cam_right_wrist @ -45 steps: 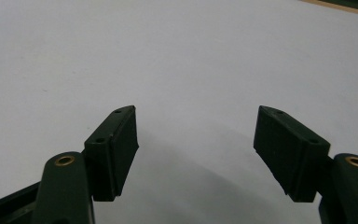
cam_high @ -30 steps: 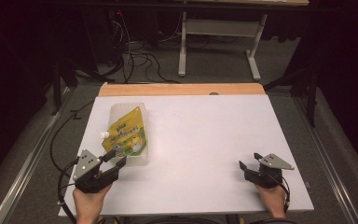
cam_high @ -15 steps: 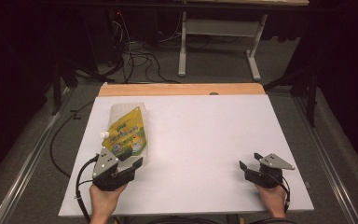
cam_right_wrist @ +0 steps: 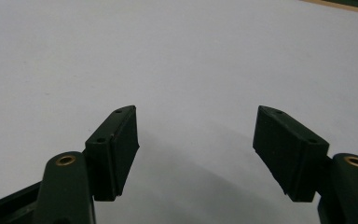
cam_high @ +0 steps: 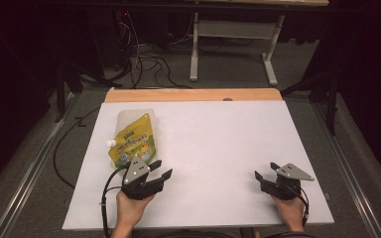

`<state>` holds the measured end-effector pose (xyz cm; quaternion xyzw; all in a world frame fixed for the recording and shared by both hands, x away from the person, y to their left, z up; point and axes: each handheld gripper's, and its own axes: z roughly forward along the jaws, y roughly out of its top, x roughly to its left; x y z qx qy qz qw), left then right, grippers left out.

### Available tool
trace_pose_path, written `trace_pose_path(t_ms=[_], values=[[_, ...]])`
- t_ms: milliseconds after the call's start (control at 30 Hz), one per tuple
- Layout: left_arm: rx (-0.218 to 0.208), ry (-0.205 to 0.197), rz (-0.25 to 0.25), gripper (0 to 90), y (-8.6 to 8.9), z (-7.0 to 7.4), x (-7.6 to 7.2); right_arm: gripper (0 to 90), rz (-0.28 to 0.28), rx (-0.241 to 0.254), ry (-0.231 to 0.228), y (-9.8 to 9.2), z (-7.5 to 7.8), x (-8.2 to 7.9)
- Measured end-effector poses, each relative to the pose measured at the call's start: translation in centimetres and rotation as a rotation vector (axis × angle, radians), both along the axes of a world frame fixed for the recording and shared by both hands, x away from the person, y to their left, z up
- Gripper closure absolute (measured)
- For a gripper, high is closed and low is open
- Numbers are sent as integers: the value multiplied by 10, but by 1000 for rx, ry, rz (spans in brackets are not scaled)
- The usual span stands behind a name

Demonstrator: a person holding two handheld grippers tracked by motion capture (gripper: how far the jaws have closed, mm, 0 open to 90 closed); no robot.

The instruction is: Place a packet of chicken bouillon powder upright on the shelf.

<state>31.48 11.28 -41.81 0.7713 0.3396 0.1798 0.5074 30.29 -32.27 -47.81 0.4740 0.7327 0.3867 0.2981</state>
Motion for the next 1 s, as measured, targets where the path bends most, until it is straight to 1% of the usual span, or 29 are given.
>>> trace_pose_path(t_ms=[67, 167, 300, 433, 533, 567, 600, 667, 767, 933, 1000], values=[[-12, 13, -9, 512, -5, -4, 3, 315, -2, 2, 4, 1, 0, 0], [-12, 24, -24, 514, -14, -10, 7, 315, -1, 0, 1, 0, 0, 0], [-5, 21, -38, 515, -25, -15, 9, 315, -5, 3, 2, 1, 0, 0], [22, 23, -52, 513, -36, -24, 11, 315, -5, -1, 4, 1, 0, 0], [10, 27, -66, 505, -42, -29, 14, 316, -4, 3, 3, 1, 0, 0], [8, 21, -71, 500, -43, -31, 15, 318, -4, 3, 2, 0, 0, 0], [11, 17, -68, 496, -44, -33, 16, 319, -3, 5, -4, 0, 0, -1], [11, 23, -61, 491, -47, -36, 20, 320, -5, 15, -4, -1, 0, -1], [16, 22, -59, 488, -50, -41, 22, 320, 0, 8, -5, -1, 0, 0], [24, 28, -56, 482, -55, -50, 26, 321, -4, 14, -5, -1, 0, -1], [37, 29, -52, 479, -58, -53, 28, 320, -2, 12, -4, -1, 0, 0]])
